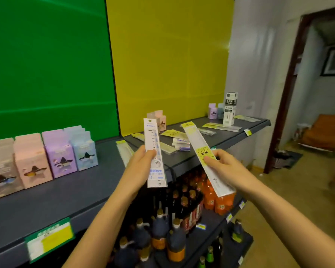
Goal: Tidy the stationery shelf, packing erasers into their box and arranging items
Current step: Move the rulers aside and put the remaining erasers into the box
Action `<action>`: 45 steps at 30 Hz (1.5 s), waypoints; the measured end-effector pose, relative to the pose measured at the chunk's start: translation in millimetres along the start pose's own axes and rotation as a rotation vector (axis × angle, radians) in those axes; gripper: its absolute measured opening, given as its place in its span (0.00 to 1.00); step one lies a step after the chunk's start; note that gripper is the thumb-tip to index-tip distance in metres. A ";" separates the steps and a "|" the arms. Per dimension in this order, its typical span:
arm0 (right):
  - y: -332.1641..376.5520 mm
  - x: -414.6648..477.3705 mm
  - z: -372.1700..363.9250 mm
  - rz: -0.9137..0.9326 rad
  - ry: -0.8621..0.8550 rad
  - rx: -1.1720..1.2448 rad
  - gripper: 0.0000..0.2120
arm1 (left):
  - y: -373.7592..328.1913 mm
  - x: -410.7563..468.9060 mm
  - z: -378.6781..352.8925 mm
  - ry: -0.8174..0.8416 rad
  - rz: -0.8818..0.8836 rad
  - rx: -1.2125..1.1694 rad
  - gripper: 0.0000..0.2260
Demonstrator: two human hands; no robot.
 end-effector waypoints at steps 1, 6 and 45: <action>-5.0 15.1 12.9 0.001 -0.011 -0.018 0.06 | -2.6 14.4 -12.2 -0.002 0.004 0.008 0.08; -34.7 78.8 67.0 0.012 -0.049 -0.047 0.06 | -10.1 76.2 -67.1 -0.010 0.010 0.064 0.09; -4.6 281.1 -59.1 0.362 0.673 -0.106 0.21 | 1.8 68.8 -84.1 -0.764 0.344 0.171 0.11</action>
Point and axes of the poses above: each hand's wrist, its own x-axis towards the middle knuckle, its own z-axis out of the back of the hand, y = z × x, the point moved 2 cm from there along x, towards the middle knuckle, and after that the axes turned 4 degrees about x, right-handed, at the moved point
